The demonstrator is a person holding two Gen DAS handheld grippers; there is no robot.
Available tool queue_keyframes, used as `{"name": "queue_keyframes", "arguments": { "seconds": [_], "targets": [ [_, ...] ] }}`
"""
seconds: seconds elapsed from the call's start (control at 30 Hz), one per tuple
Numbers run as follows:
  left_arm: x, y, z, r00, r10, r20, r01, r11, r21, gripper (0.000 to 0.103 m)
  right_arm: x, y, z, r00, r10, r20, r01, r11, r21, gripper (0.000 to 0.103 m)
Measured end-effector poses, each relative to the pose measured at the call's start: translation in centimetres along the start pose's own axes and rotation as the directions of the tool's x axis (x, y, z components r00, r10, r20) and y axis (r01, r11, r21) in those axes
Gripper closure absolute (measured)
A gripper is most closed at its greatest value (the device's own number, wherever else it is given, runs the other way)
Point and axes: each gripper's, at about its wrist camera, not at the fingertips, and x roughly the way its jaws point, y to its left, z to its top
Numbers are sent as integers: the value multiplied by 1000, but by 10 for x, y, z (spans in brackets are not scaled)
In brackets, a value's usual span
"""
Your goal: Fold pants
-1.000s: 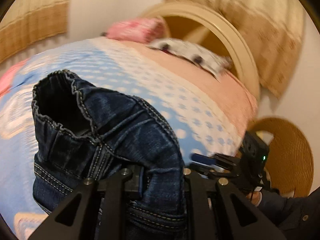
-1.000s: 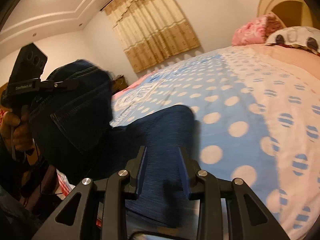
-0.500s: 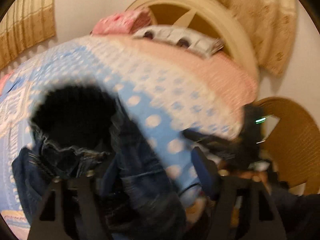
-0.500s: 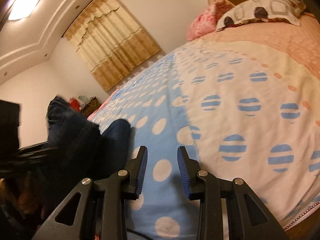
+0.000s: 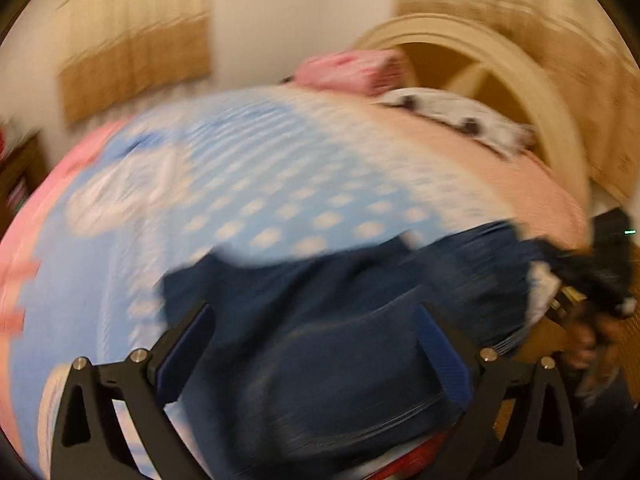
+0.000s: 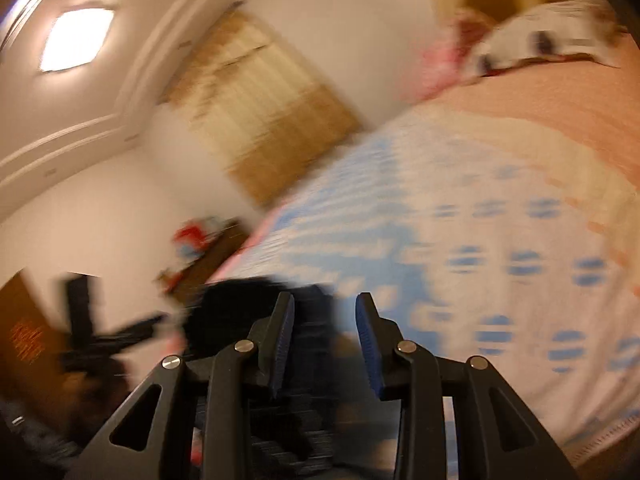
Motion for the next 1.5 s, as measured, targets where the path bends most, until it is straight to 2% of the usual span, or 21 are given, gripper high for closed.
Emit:
{"name": "queue_keyframes", "arguments": {
  "seconds": [0.1,0.17,0.23,0.3,0.33,0.4,0.5,0.53,0.63,0.67,0.73,0.87,0.9,0.97,1.03,1.1,1.13,1.17,1.23,1.4,1.5],
  "targets": [
    [13,36,-28,997,59,-41,-62,993,-97,2,13,22,2,978,179,-102,-180,984,1,52],
    [22,46,-35,997,60,-45,-66,988,-139,2,28,30,0,951,232,-204,-229,973,39,41],
    [36,52,-36,997,67,-49,-74,986,-146,2,43,25,-2,918,303,-254,-276,951,138,39],
    [49,57,-36,991,111,-72,-121,982,-148,2,59,11,1,880,406,-246,-332,897,292,35],
    [50,58,-36,993,101,-67,-110,983,-150,2,70,-3,4,855,472,-214,-355,835,420,30],
    [52,59,-33,995,81,-49,-88,985,-148,2,88,-17,6,836,509,-204,-342,775,532,18],
    [64,57,-30,993,106,-53,-111,987,-114,2,119,-26,4,848,438,-297,-200,785,587,17],
    [68,59,-30,991,121,-58,-127,986,-109,2,125,-21,5,846,426,-322,-189,803,565,21],
    [82,72,-39,979,167,-115,-182,975,-131,2,142,4,13,841,391,-373,-192,861,470,81],
    [85,78,-42,979,158,-127,-176,973,-147,1,144,14,20,843,398,-362,-219,868,446,88],
    [87,91,-51,988,108,-114,-131,968,-212,0,147,49,46,850,393,-351,-285,903,323,89],
    [77,91,-55,994,100,-48,-109,962,-251,0,140,111,84,817,485,-312,-476,873,112,89],
    [74,91,-55,991,127,-42,-133,958,-252,0,137,125,89,802,507,-316,-524,851,35,89],
    [78,91,-57,979,190,-68,-200,951,-234,0,145,121,87,790,506,-346,-528,848,35,90],
    [79,97,-64,985,160,-58,-170,947,-273,0,153,85,79,825,436,-359,-435,896,89,90],
    [77,97,-64,986,155,-57,-165,945,-283,0,163,20,66,884,229,-408,-186,972,142,89],
    [77,95,-62,985,158,-62,-170,947,-274,0,165,-25,54,887,95,-451,-7,982,191,80],
    [76,93,-60,982,172,-71,-185,947,-263,0,161,-49,47,887,69,-457,51,968,246,64],
    [71,88,-58,981,181,-65,-191,948,-256,0,143,-80,36,901,126,-416,35,932,359,62],
    [51,77,-42,982,186,31,-177,964,-198,0,94,-62,52,932,36,-360,58,967,246,50],
    [49,84,-11,980,187,63,-176,974,-142,0,68,-34,57,942,128,-311,-65,977,204,50]
  ]
}}
